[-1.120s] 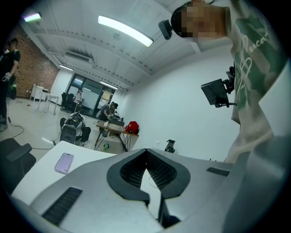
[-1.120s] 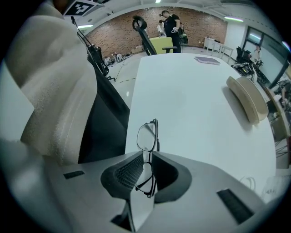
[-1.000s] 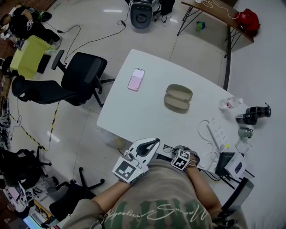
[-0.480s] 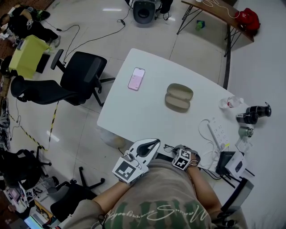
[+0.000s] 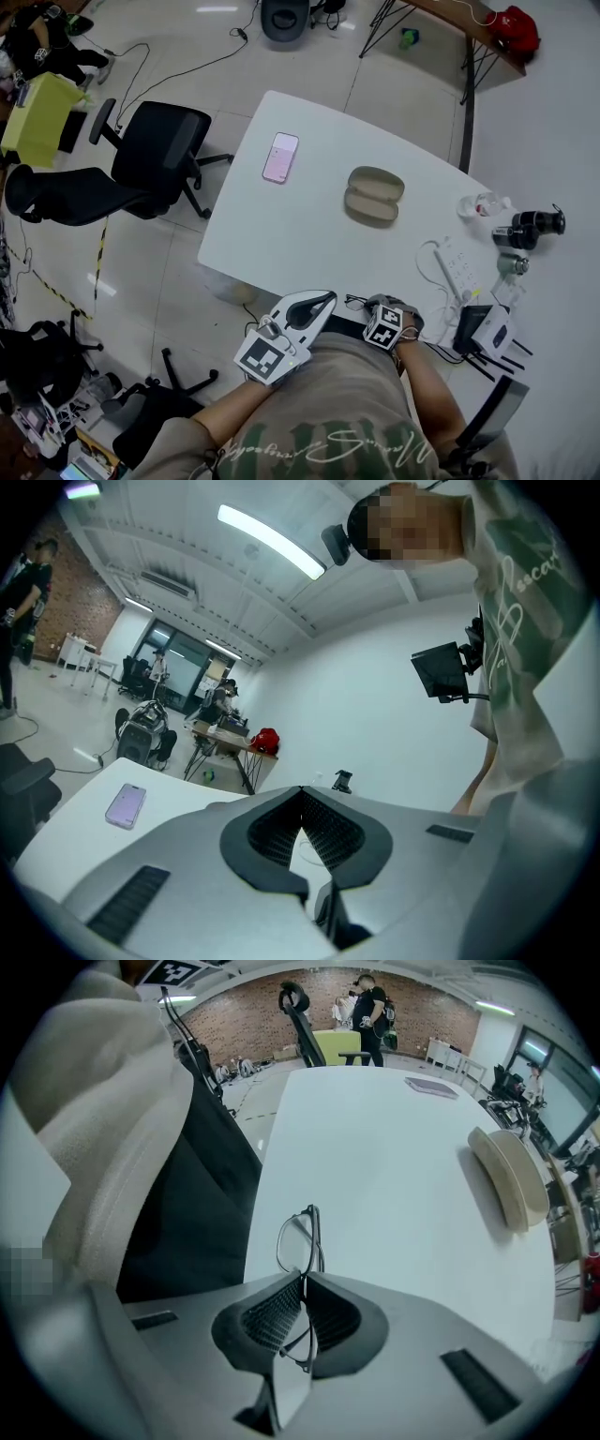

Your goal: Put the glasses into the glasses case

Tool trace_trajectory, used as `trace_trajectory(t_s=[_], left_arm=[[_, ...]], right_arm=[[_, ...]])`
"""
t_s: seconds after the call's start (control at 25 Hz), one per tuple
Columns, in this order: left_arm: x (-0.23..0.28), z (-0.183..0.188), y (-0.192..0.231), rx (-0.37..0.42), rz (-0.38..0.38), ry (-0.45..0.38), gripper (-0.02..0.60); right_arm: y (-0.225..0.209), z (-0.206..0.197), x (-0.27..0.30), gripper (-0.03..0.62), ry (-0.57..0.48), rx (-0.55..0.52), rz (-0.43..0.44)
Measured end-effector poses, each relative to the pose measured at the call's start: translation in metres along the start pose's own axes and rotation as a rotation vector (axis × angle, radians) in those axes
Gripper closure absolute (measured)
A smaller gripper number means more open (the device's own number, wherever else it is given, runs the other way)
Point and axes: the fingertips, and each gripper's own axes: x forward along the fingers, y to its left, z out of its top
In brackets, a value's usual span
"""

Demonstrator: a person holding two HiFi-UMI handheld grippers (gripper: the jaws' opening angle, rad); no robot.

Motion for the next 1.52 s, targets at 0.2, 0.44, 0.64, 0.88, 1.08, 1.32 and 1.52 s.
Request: trace_trajectory(t_s=[0.2, 0.44, 0.64, 0.88, 1.08, 1.32, 1.52], left_arm=[[-0.003, 0.0, 0.009, -0.012, -0.043, 0.0, 0.574], [-0.001, 0.005, 0.014, 0.019, -0.051, 0.003, 0.574], [0.013, 0.011, 0.011, 0.039, -0.053, 0.007, 0.574], [0.02, 0.011, 0.002, 0.069, -0.049, 0.024, 0.574], [0.031, 0.013, -0.005, 0.064, -0.034, 0.014, 0.574], [0.042, 0.012, -0.013, 0.073, -0.035, 0.018, 0.574], [0.043, 0.011, -0.01, 0.07, -0.01, 0.02, 0.574]], right_arm=[[-0.004, 0.008, -0.005, 0.565, 0.014, 0.02, -0.017], [-0.005, 0.019, -0.007, 0.565, -0.01, 0.031, -0.052], [-0.009, 0.019, -0.008, 0.565, -0.027, 0.027, -0.049], [-0.011, 0.017, -0.011, 0.565, -0.051, -0.001, -0.033], [-0.018, 0.015, -0.007, 0.565, -0.067, -0.003, -0.023], [-0.027, 0.021, -0.007, 0.565, -0.087, -0.016, -0.025], [-0.039, 0.02, -0.014, 0.565, -0.112, 0.022, -0.042]])
